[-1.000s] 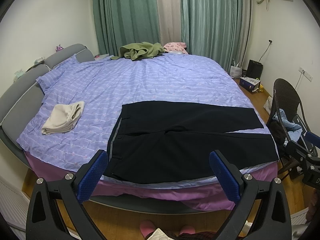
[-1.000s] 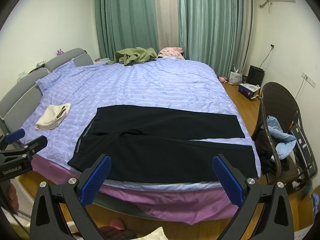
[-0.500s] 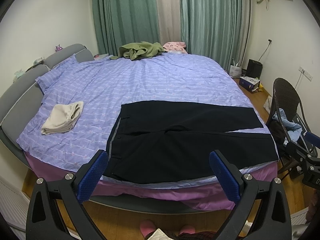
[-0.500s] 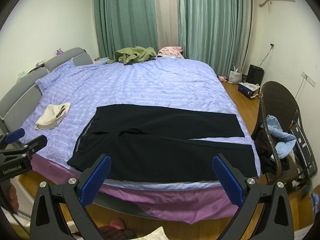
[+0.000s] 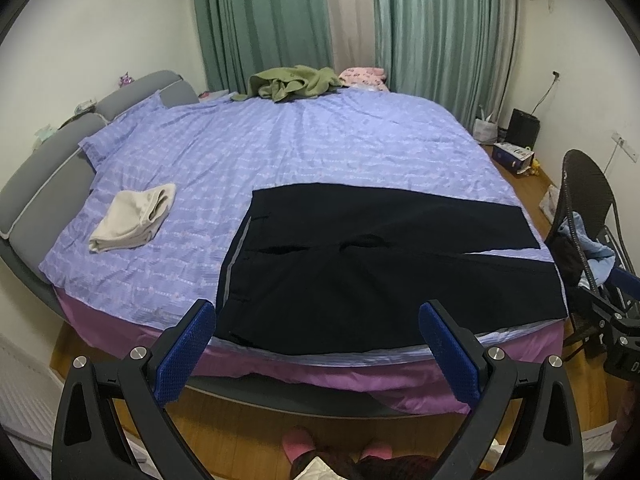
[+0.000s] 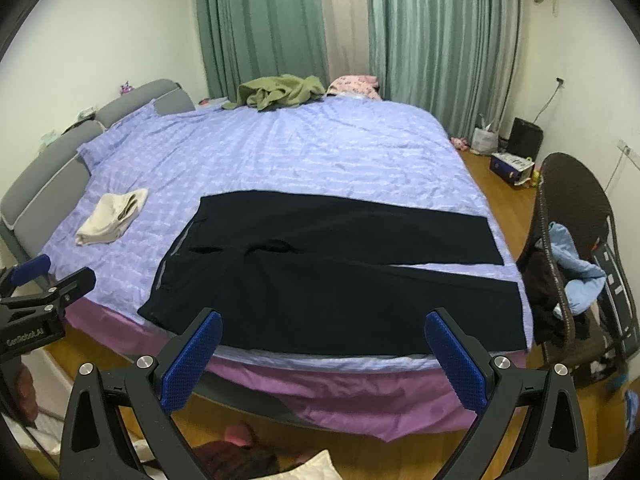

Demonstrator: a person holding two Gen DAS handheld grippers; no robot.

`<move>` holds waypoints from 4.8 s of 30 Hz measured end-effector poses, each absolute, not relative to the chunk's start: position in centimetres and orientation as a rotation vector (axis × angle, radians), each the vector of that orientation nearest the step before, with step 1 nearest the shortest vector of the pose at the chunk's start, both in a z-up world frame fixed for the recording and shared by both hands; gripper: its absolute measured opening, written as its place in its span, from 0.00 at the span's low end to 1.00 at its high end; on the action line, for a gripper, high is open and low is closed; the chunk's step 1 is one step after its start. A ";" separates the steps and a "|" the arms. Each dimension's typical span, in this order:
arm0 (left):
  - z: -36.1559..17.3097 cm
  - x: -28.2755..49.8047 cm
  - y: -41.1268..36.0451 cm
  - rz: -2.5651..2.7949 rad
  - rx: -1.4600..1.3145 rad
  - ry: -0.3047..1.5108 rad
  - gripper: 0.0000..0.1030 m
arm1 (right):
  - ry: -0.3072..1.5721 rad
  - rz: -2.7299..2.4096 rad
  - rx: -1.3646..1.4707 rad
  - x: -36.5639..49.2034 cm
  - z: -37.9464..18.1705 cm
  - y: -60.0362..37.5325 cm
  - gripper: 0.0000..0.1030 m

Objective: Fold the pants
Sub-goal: 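Lower both tools to the trouser waistband and close both grippers on it, then lift the waistband with both grippers and fold it over toward the hems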

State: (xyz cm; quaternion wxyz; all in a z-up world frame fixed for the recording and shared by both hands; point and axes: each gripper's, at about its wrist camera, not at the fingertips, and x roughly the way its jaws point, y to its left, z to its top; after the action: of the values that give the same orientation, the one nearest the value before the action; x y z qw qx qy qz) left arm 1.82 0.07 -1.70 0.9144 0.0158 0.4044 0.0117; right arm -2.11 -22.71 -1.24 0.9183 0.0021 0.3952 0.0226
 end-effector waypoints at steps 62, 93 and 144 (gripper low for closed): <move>-29.8 17.8 10.7 0.097 -0.204 1.264 0.08 | 1.293 -0.069 0.660 14.7 -35.1 -21.5 0.74; -14.5 40.8 8.6 0.029 -0.105 0.783 0.05 | 0.785 0.005 0.436 40.3 -15.5 -24.0 0.05; -16.7 33.1 -6.9 -0.405 0.090 1.060 0.79 | 1.088 -0.141 0.151 28.2 -15.8 -30.8 0.66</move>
State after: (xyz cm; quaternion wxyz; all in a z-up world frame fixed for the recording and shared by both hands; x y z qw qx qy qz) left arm 33.10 -6.91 -16.68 0.8425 0.0425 0.5017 -0.1916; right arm 28.21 -30.83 -15.79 0.8505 0.0716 0.5168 -0.0669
